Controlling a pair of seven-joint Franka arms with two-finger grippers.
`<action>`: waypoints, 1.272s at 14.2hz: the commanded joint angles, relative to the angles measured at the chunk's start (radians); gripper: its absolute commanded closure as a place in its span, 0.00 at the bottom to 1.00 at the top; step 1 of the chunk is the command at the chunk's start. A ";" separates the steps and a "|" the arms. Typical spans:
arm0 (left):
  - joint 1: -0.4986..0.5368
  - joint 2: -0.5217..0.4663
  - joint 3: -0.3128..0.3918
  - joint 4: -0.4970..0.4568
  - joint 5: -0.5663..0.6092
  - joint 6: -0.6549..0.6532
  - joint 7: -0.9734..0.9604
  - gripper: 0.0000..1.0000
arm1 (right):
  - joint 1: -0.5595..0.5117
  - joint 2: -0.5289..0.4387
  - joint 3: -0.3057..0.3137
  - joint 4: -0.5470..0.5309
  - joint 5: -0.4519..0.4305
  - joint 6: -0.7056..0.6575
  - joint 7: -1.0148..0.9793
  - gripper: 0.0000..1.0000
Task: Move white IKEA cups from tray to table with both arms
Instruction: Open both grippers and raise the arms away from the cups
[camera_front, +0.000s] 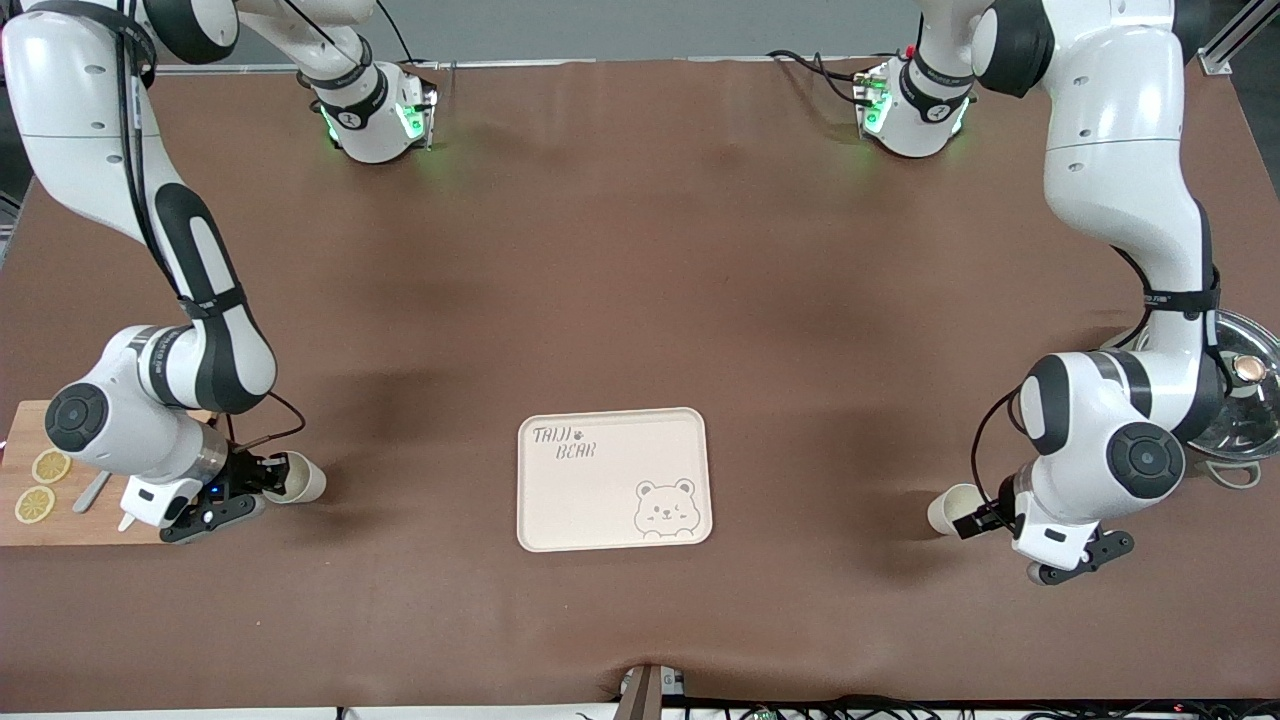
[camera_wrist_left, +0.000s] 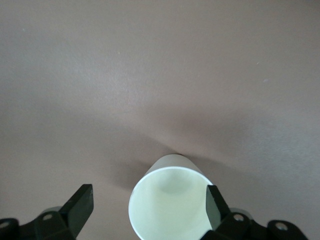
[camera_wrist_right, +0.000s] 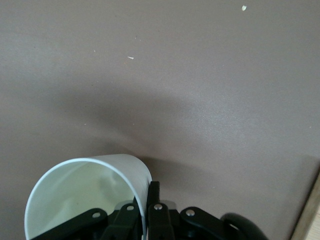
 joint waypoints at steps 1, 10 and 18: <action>0.009 -0.065 -0.007 -0.013 -0.008 -0.004 0.061 0.00 | -0.012 0.008 0.011 -0.003 -0.001 0.025 -0.015 1.00; 0.009 -0.279 -0.008 -0.023 -0.008 -0.232 0.256 0.00 | -0.011 0.024 0.013 0.003 -0.001 0.039 -0.014 0.41; 0.010 -0.473 -0.005 -0.024 -0.005 -0.490 0.339 0.00 | -0.008 -0.012 0.017 0.107 0.000 -0.146 -0.006 0.00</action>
